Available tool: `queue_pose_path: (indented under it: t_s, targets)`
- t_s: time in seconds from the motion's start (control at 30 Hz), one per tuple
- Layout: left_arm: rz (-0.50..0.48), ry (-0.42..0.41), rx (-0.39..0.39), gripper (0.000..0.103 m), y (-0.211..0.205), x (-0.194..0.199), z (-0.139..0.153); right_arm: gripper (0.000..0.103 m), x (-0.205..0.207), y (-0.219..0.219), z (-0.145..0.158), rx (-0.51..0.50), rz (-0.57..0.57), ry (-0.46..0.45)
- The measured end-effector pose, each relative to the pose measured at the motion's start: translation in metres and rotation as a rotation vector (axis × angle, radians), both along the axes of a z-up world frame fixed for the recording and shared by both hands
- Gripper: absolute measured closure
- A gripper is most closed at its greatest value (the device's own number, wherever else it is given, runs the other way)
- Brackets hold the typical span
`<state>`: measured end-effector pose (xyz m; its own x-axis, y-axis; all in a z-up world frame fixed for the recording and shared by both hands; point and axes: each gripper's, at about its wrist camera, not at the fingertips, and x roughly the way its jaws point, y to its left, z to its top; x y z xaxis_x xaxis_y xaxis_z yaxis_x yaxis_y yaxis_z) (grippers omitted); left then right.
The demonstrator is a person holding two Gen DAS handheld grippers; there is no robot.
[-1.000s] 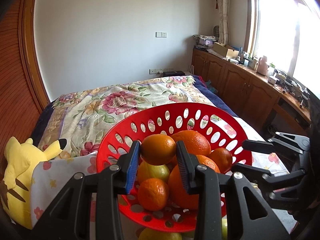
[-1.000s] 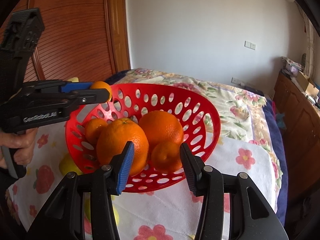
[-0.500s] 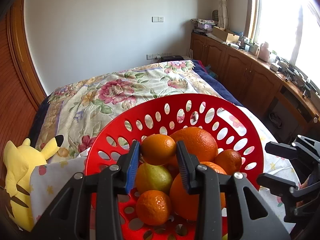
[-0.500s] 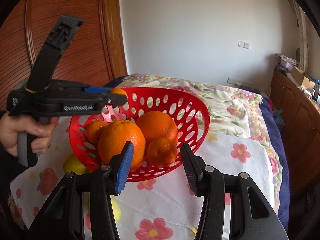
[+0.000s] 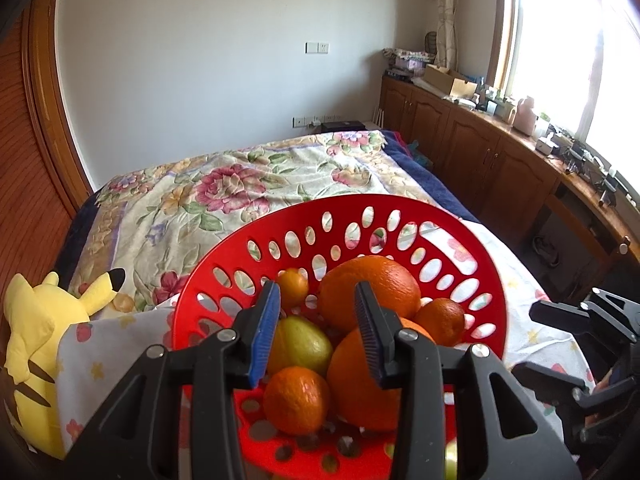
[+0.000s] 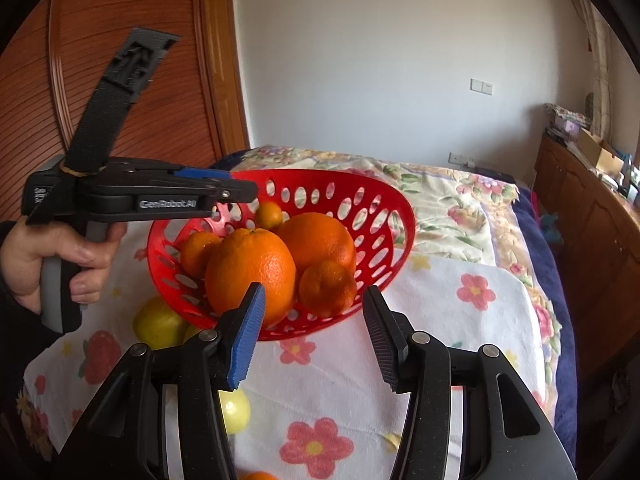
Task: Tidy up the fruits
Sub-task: 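Withdraw both tools from the basket back over the table, then close the right tool on the orange tangerine on the cloth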
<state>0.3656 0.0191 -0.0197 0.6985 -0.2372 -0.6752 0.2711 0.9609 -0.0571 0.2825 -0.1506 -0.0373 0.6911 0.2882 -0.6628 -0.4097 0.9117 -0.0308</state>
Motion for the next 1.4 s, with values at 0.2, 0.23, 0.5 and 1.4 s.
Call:
queue_pose_path:
  t_s: [0.2,0.23,0.5,1.4]
  targets:
    - [0.003,-0.053,0.000,0.061,0.009,-0.039,0.014,0.049,-0.020,-0.009,0.005,0.034,-0.038,0.000]
    - [0.004,-0.059,-0.003,0.061,0.011,-0.046,0.015,0.049,-0.026,-0.010,0.005,0.038,-0.043,0.001]
    - [0.003,-0.084,-0.022,0.058,0.023,-0.093,0.019,0.049,-0.053,-0.014,0.003,0.041,-0.071,0.007]
    - [0.015,0.014,-0.041,0.056,0.040,-0.152,-0.049,0.049,-0.098,-0.013,-0.071,0.000,-0.101,0.170]
